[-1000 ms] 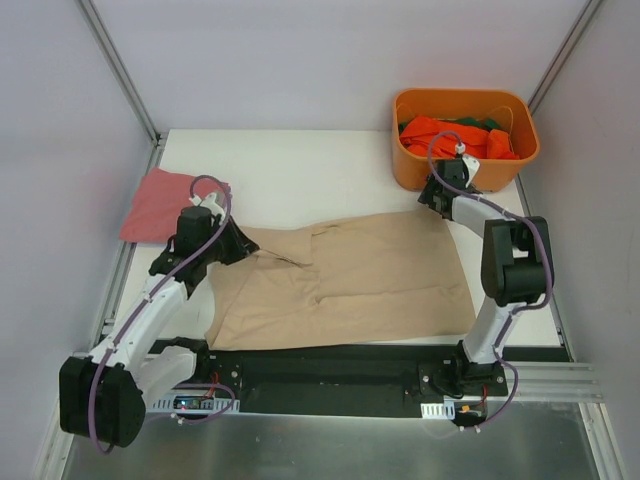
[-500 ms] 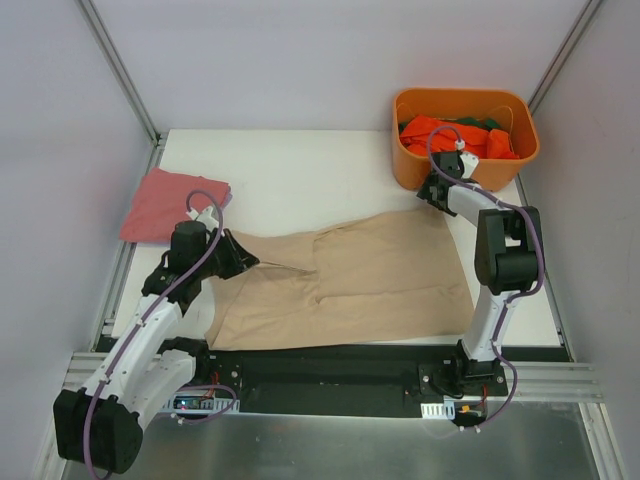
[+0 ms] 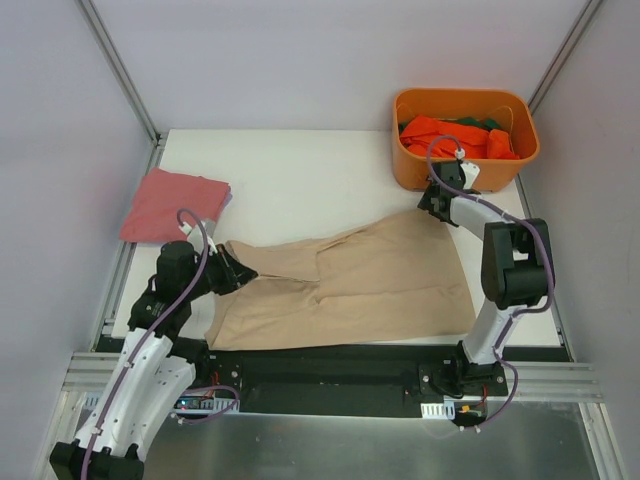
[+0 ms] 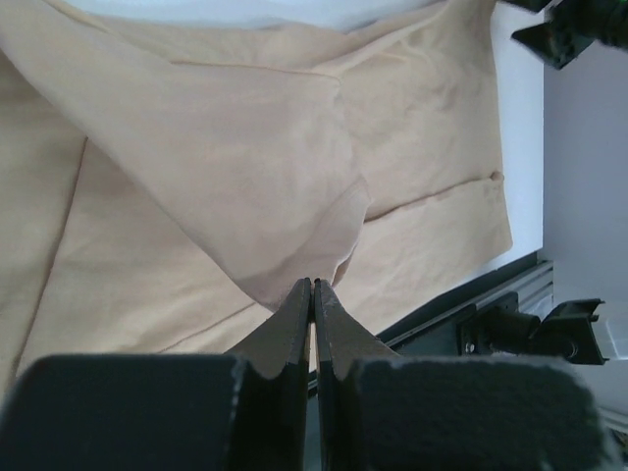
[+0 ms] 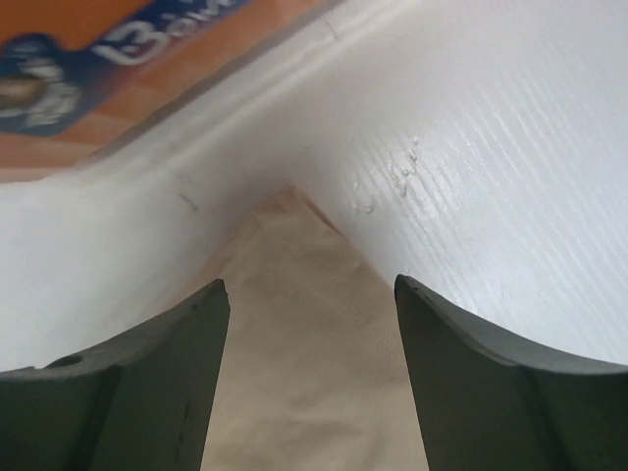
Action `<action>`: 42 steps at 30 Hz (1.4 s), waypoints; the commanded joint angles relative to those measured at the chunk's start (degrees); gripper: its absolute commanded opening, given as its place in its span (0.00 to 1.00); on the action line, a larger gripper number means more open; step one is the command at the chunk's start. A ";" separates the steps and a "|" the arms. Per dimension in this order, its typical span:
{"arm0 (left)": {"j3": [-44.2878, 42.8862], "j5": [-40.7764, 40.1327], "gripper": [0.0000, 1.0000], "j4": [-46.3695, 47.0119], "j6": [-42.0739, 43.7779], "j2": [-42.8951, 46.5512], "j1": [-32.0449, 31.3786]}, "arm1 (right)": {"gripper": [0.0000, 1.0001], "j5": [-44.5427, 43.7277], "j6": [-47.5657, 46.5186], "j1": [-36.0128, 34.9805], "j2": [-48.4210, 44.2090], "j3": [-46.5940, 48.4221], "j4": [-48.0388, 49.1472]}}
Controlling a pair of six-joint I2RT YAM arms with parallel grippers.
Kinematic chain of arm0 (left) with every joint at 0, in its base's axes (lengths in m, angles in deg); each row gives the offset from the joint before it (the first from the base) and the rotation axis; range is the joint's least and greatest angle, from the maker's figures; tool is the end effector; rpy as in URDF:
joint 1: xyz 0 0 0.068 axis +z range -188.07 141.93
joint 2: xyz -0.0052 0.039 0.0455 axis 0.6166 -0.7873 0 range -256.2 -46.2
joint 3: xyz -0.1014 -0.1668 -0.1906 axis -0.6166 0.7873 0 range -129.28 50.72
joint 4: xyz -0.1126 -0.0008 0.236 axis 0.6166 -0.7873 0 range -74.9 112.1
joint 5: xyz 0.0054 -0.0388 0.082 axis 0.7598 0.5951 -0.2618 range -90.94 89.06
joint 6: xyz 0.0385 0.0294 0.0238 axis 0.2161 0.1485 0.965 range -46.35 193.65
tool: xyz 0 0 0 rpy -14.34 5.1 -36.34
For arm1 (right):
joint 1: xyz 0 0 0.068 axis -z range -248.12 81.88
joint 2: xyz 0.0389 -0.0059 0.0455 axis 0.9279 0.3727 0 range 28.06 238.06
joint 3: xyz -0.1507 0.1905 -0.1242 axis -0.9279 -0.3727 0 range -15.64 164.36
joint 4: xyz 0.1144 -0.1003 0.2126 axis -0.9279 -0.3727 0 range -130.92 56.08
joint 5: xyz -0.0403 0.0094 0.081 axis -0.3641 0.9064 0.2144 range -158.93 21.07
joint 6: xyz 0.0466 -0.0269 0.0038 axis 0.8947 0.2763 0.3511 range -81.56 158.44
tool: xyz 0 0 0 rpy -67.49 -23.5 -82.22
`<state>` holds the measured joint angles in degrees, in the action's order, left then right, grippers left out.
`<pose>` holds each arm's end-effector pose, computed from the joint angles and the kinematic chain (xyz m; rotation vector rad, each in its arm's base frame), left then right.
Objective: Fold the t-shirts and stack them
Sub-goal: Grap the side of the flattened tshirt furthest away from the robot with both arms
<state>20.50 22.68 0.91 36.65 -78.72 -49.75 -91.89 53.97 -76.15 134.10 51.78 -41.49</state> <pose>0.1365 -0.0428 0.2630 -0.1751 2.0648 -0.9459 0.3937 0.0415 0.1841 0.3385 2.2877 -0.2690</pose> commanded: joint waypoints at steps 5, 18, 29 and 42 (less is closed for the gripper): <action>5.08 9.68 0.00 -4.12 -1.06 6.31 -0.62 | 0.71 -2.18 -2.70 -3.13 -8.84 -0.36 1.77; 8.25 14.53 0.00 -6.32 -3.00 14.41 -0.62 | 0.64 -4.10 -1.04 -8.49 8.64 18.43 -13.40; 8.24 12.60 0.00 -6.50 -3.17 14.23 -0.62 | 0.61 -7.45 2.31 -8.40 17.88 29.08 -26.69; 8.24 11.63 0.00 -6.76 -3.35 15.11 -0.62 | 0.58 -9.46 -6.65 -12.97 10.06 21.70 -16.07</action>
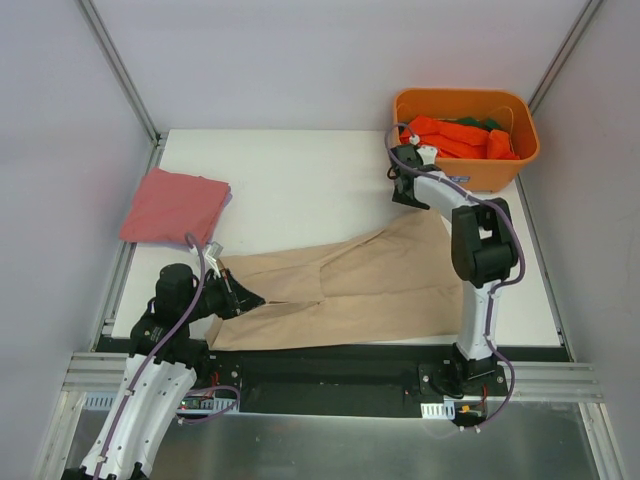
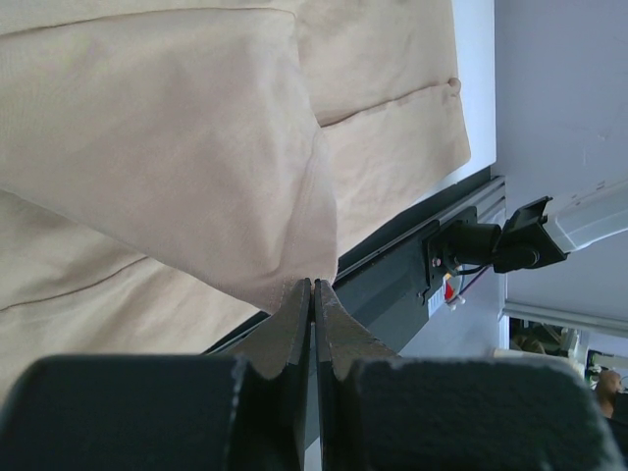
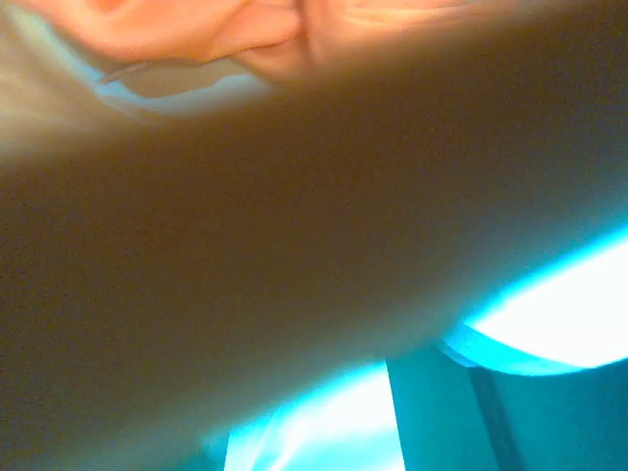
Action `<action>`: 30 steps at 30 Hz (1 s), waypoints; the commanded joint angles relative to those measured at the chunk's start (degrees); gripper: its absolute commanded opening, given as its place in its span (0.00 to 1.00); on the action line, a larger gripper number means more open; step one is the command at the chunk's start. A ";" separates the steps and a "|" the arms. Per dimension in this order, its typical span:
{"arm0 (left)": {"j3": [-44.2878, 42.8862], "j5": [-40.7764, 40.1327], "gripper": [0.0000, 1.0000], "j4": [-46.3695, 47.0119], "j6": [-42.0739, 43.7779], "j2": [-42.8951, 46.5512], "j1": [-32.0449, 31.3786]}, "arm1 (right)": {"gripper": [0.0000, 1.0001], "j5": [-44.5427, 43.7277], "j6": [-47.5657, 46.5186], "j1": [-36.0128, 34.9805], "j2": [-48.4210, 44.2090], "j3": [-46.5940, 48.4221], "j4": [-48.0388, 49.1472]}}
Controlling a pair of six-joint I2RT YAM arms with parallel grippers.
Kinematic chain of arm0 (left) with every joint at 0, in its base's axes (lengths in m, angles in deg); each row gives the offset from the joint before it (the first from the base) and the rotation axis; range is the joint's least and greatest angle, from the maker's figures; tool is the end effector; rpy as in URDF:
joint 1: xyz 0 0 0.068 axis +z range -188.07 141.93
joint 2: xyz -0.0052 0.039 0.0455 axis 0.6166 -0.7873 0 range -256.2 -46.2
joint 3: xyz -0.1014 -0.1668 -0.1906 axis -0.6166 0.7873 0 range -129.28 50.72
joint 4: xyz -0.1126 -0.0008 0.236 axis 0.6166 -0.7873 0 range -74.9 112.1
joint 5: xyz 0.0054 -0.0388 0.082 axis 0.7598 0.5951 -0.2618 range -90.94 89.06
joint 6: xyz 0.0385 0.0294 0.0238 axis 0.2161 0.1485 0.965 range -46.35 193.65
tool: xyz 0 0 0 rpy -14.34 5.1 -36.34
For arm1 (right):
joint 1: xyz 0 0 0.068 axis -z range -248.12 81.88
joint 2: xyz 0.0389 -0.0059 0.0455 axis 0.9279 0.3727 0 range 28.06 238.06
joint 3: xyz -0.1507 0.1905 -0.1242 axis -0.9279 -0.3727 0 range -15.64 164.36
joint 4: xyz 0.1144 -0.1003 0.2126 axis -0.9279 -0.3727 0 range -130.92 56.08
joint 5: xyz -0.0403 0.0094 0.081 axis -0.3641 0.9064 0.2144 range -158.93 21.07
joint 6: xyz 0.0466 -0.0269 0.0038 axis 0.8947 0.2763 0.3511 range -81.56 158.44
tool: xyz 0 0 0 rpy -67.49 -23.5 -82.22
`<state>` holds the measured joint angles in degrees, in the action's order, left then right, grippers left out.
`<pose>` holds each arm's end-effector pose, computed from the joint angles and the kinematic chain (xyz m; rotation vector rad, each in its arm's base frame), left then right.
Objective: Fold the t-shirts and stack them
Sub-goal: Grap the side of the flattened tshirt furthest away from the robot with both arms
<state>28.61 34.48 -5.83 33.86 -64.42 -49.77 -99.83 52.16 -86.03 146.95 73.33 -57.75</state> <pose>0.0973 -0.0412 0.2305 -0.0858 2.1057 -1.1752 0.4353 0.1215 0.1901 0.1273 2.3706 -0.4177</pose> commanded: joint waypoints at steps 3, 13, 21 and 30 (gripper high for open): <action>0.22 -0.53 0.00 0.06 -0.73 0.99 -0.69 | 0.58 -1.98 -5.28 -4.67 -1.30 1.81 0.19; 0.22 -0.53 0.00 0.06 -0.64 1.61 -0.60 | 0.56 -4.96 -2.20 -6.70 3.63 5.60 -7.62; -0.04 -0.79 0.00 -0.03 -0.46 1.43 -0.60 | 0.54 -5.76 -0.97 -5.30 5.38 6.39 -13.42; -0.13 -0.88 0.00 -0.03 -0.38 1.08 -0.60 | 0.53 -2.86 -7.28 -4.94 1.70 2.35 -4.75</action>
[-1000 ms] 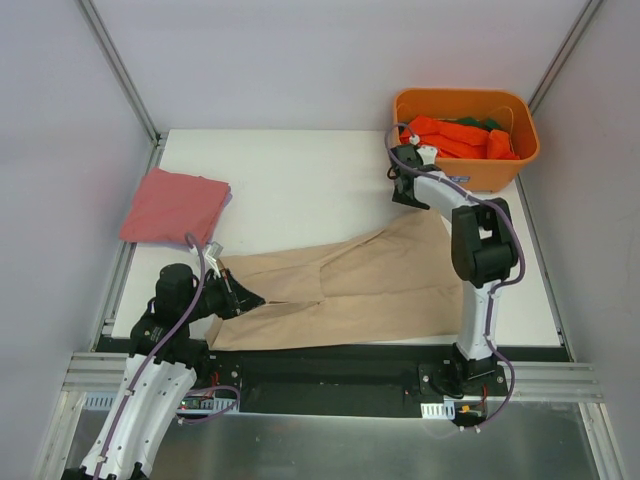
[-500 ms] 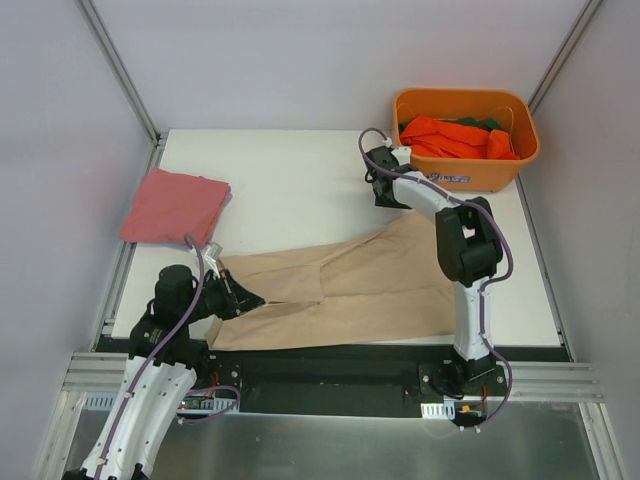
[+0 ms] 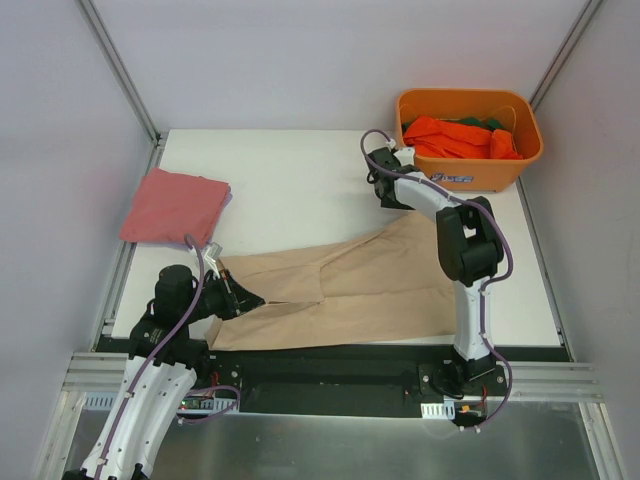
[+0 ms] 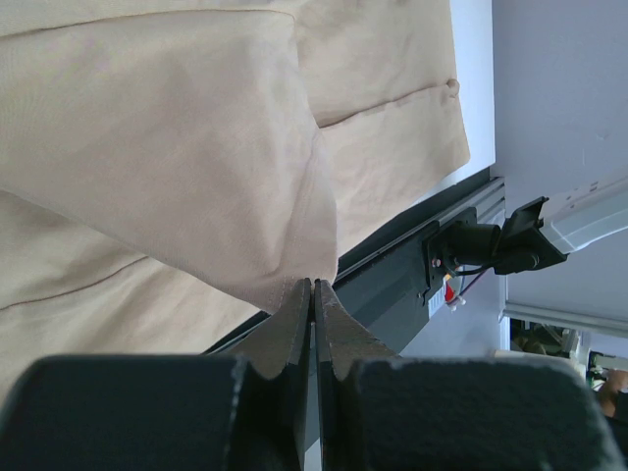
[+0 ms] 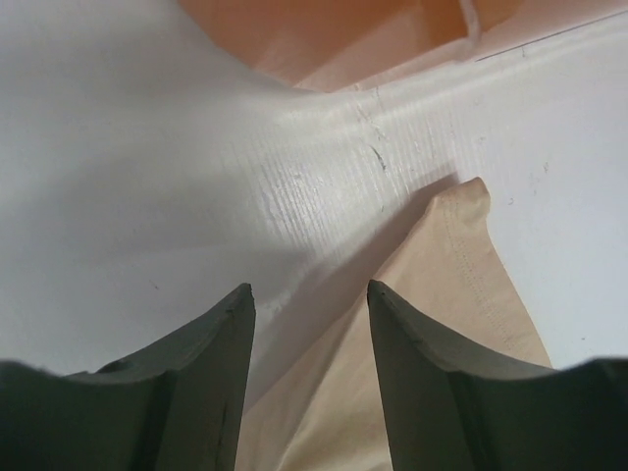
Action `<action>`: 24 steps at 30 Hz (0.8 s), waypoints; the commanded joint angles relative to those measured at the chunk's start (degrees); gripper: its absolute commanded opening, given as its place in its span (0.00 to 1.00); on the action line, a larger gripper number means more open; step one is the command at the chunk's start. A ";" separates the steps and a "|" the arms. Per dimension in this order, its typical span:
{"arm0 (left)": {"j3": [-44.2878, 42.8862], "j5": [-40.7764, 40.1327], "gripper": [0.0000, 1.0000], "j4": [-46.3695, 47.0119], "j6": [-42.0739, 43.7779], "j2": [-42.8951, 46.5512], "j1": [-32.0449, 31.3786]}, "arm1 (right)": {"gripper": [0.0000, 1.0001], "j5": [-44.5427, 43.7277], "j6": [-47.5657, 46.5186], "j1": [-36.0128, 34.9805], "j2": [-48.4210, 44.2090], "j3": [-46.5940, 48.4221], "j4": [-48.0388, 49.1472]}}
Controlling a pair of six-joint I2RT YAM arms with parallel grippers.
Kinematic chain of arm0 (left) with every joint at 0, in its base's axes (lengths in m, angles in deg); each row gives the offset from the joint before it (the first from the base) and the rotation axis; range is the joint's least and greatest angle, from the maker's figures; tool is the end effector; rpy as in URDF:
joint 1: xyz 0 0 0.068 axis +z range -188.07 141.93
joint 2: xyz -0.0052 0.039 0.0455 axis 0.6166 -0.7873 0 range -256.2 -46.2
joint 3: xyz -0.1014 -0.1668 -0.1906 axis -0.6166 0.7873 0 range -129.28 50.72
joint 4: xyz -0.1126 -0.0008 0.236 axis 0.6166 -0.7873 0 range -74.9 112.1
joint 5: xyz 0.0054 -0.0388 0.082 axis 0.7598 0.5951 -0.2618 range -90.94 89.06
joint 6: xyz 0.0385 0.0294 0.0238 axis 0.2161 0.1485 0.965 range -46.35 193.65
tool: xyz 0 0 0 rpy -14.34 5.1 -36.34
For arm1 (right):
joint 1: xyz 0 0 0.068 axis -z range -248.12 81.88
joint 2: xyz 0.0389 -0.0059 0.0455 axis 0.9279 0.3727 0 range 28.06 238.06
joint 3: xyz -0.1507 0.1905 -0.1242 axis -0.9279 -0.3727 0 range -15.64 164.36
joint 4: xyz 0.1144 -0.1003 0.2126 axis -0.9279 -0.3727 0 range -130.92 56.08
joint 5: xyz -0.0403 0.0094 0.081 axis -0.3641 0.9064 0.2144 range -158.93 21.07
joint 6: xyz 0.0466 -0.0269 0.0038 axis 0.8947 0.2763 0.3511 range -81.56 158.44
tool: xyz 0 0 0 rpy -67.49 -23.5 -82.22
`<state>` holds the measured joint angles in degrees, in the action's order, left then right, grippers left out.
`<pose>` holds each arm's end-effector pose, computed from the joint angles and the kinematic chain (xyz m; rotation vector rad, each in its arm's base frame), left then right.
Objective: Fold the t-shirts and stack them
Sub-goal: Grap the side of the flattened tshirt furthest away from the robot with both arms
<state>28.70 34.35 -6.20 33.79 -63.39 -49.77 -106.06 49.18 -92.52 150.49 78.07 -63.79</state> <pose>0.0951 -0.0407 0.2308 -0.0837 2.0961 -1.1740 0.4265 0.1699 0.1838 -0.0599 2.3884 -0.5596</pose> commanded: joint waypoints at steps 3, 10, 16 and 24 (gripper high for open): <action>-0.22 -0.83 0.00 0.34 -0.31 0.14 -0.60 | 0.53 3.55 -12.12 1.03 -4.03 -1.16 4.71; -0.13 -1.54 0.00 0.34 -0.49 0.23 -0.60 | 0.53 5.75 -16.97 -0.55 -5.02 2.43 6.14; -0.13 -1.71 0.00 0.34 -0.49 0.93 -0.60 | 0.53 6.37 -16.90 -3.19 -0.44 5.08 2.71; -0.31 -1.27 0.00 0.34 -0.22 0.40 -0.69 | 0.53 1.19 -10.83 -4.07 2.37 5.34 -2.72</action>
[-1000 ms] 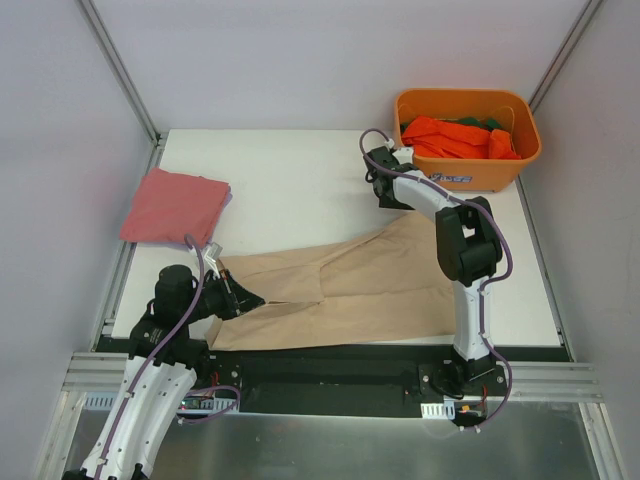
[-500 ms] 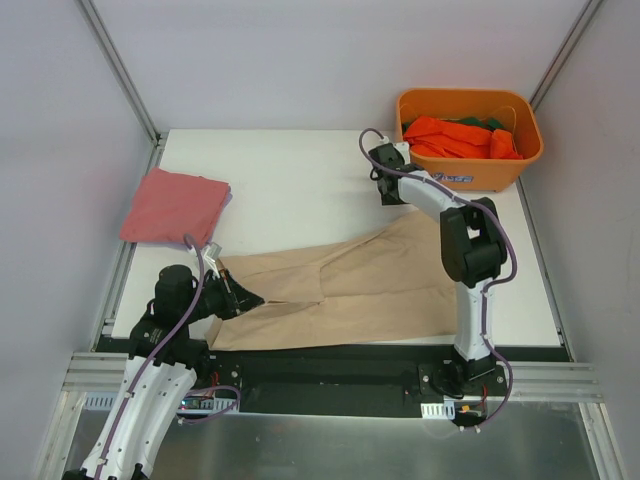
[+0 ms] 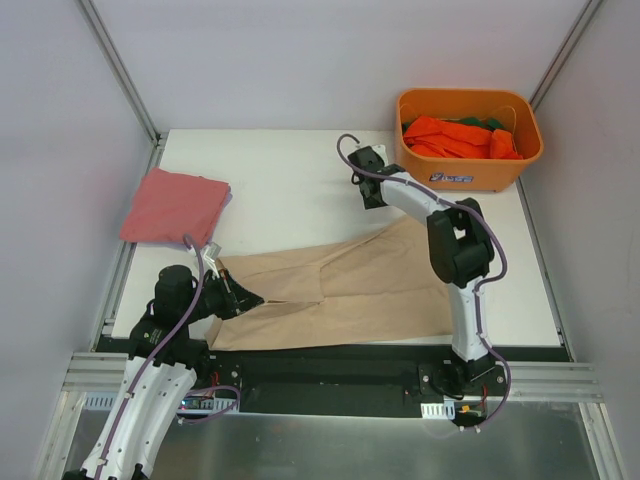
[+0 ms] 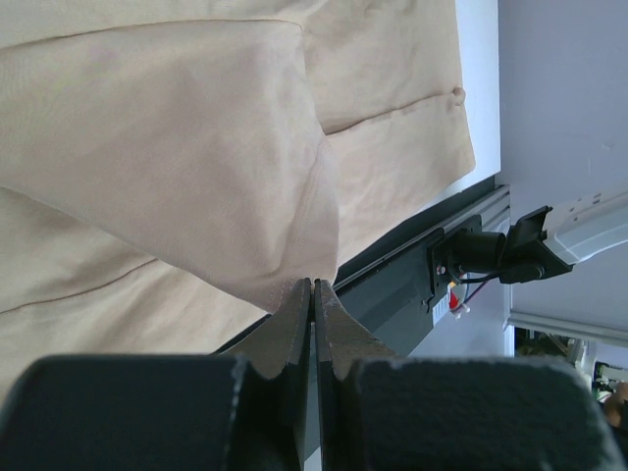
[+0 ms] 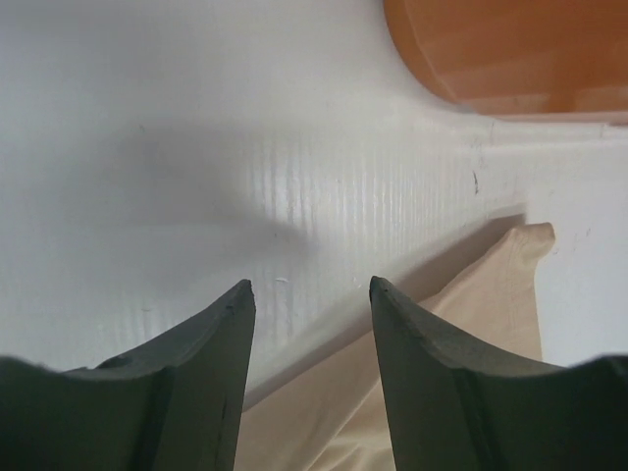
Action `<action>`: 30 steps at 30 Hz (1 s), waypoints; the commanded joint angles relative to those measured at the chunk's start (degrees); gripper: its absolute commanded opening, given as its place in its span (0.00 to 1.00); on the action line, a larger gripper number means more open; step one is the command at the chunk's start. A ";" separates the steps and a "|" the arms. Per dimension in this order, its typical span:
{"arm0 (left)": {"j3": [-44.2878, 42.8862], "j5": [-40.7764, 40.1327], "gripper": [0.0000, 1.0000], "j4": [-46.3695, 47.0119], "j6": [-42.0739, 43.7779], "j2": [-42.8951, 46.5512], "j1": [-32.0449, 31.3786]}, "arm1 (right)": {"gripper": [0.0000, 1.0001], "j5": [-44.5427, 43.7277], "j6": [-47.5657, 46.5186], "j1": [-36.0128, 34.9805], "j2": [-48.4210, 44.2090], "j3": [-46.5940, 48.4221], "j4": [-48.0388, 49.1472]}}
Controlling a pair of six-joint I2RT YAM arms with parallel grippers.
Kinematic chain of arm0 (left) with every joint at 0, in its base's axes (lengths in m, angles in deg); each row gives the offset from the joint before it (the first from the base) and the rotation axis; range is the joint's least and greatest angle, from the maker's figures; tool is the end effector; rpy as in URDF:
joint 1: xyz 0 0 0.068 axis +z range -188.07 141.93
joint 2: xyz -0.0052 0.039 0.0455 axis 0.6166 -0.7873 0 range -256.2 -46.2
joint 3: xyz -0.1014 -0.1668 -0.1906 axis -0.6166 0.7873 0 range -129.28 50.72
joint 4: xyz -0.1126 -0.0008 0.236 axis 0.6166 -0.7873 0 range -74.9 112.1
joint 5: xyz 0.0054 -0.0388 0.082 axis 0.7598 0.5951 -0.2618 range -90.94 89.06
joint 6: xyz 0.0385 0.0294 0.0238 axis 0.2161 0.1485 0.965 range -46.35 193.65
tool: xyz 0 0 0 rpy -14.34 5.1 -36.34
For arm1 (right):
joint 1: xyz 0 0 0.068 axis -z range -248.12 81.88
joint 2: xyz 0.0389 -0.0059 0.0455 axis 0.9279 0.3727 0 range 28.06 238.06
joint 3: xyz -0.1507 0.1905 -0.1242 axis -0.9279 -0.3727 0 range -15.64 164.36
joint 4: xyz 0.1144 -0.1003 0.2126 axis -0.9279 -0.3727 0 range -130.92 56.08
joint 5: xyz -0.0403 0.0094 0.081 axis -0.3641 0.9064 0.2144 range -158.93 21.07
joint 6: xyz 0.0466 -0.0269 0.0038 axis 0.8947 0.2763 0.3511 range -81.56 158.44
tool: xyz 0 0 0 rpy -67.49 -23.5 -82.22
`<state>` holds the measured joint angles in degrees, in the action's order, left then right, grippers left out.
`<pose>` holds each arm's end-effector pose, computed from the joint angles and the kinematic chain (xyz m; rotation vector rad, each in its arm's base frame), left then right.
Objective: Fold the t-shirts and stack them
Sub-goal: Grap the side of the flattened tshirt furthest away from the robot with both arms
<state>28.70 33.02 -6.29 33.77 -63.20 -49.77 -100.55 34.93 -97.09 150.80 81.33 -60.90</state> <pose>0.0952 -0.0400 0.2308 -0.1000 2.0921 -1.1518 0.4225 0.2126 0.2000 -0.4428 2.3232 -0.4753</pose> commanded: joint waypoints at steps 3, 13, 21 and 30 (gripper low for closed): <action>-0.22 -0.12 0.00 0.35 -0.38 0.73 -0.60 | 0.53 -6.87 9.21 1.02 2.60 1.82 -8.43; -0.21 -0.03 0.00 0.43 -0.38 0.65 -0.60 | 0.54 -9.60 13.44 4.18 2.42 0.85 -10.72; -0.13 -0.12 0.00 0.43 -0.46 0.29 -0.60 | 0.57 -11.71 16.25 5.42 1.28 -0.90 -12.04; -0.30 -0.47 0.00 0.26 -0.38 -0.23 -0.60 | 0.58 -8.11 22.31 6.65 -1.36 -7.14 -10.99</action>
<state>28.72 33.00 -6.33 33.79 -63.17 -49.77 -110.04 53.01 -91.95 152.18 77.03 -70.98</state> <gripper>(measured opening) 0.003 0.580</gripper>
